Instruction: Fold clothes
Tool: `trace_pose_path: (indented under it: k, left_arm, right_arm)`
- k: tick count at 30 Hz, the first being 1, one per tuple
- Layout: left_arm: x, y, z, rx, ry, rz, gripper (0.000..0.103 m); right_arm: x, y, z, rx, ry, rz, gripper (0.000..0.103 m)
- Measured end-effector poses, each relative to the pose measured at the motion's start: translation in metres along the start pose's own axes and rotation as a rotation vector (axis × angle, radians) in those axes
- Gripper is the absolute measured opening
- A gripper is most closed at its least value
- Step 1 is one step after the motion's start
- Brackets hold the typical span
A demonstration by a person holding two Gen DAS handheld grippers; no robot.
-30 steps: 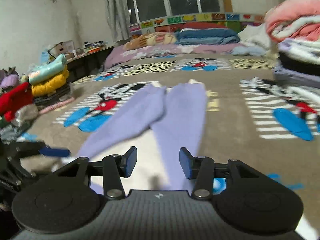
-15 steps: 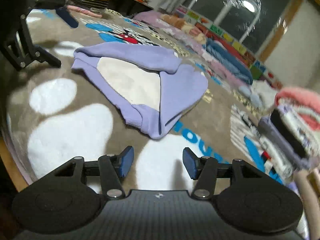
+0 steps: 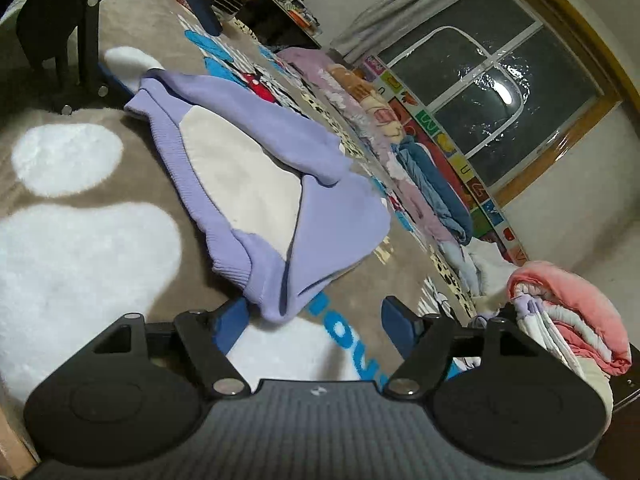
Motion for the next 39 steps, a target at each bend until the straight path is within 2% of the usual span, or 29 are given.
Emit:
trace_pose_path:
  k: [6, 8, 10, 15, 17, 18, 20, 23, 30, 39]
  left_arm:
    - [-0.001, -0.003, 0.003, -0.006, -0.048, 0.037, 0.081]
    - [0.002, 0.003, -0.006, -0.014, -0.066, 0.021, 0.072]
    - [0.004, 0.004, -0.008, -0.007, -0.069, 0.027, 0.068]
    - [0.005, 0.002, 0.003, -0.004, -0.066, 0.065, 0.057]
    - [0.005, 0.004, 0.009, -0.024, -0.073, 0.064, 0.042]
    - [0.007, 0.004, 0.011, -0.038, -0.078, 0.069, 0.036]
    - [0.011, 0.005, 0.014, -0.064, -0.093, 0.076, 0.012]
    - [0.016, 0.005, 0.014, -0.101, -0.121, 0.06, 0.006]
    - [0.01, -0.004, -0.004, -0.114, -0.106, 0.008, 0.005]
    - [-0.002, -0.027, -0.059, -0.084, -0.058, -0.035, 0.005]
  right_arm:
    - [0.0, -0.005, 0.011, 0.022, 0.0, -0.061, 0.072]
    - [-0.003, -0.004, 0.006, 0.032, 0.01, -0.071, 0.069]
    - [-0.005, -0.002, 0.001, 0.042, 0.019, -0.081, 0.066]
    - [-0.009, -0.002, 0.008, 0.077, -0.006, -0.106, 0.052]
    - [-0.008, -0.002, 0.017, 0.064, -0.036, -0.099, 0.036]
    - [-0.007, -0.002, 0.02, 0.055, -0.052, -0.088, 0.031]
    - [-0.004, -0.001, 0.027, 0.037, -0.085, -0.057, 0.012]
    - [0.0, -0.005, 0.028, 0.019, -0.105, 0.004, 0.011]
    - [0.008, -0.013, 0.018, 0.006, -0.113, 0.083, 0.009]
    - [0.015, -0.037, -0.043, 0.027, -0.15, 0.093, 0.009]
Point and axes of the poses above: each gripper's, at about its wrist camera, not at the fingertips, and z roughly the way its jaws point, x to its right, y to its underside, the point moved 3 cm from there along z, roughly the way its jaws point, and after that the axes turned 14 degrees about x, right-handed, at the moved point
